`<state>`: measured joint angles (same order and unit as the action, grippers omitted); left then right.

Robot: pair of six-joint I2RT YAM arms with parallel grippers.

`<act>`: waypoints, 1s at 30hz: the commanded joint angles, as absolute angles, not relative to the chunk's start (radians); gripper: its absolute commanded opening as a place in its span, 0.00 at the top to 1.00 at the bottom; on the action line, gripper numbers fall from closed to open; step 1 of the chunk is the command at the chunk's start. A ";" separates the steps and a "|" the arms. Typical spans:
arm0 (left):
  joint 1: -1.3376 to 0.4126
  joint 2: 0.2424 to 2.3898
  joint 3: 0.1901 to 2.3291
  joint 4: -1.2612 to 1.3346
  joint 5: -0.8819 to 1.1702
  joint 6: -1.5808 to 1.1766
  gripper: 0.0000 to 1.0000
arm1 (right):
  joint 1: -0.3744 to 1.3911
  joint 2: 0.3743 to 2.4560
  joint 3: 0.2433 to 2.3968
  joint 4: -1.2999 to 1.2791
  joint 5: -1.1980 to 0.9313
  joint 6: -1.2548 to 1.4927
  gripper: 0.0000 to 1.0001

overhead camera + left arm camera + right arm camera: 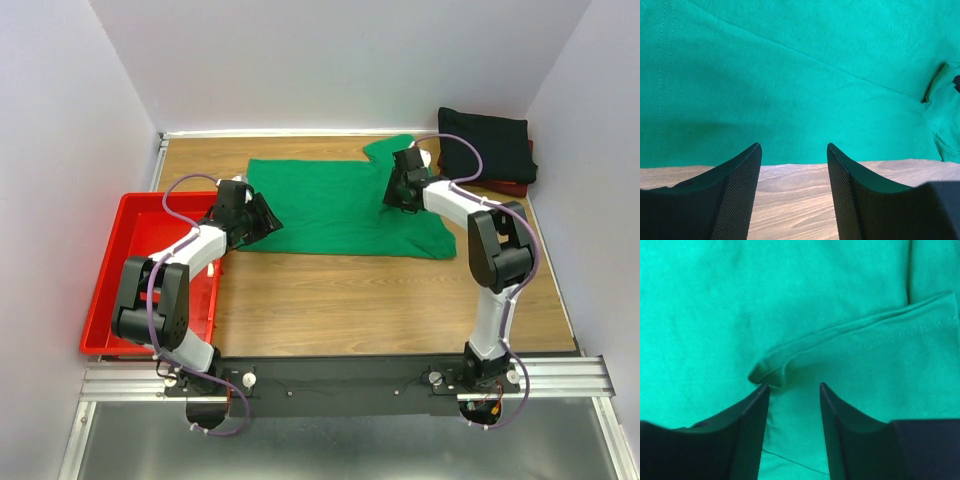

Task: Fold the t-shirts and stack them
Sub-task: Fold the tshirt

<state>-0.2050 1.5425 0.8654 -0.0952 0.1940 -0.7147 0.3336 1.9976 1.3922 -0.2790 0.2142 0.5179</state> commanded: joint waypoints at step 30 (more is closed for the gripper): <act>-0.207 1.557 0.782 -0.115 -0.077 -0.874 0.36 | 0.109 1.566 0.879 -0.311 0.242 0.618 0.54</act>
<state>-0.2050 1.5211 0.7906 -0.0982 0.0238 -0.8337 0.1368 1.5280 0.8684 -0.3077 0.2470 0.6243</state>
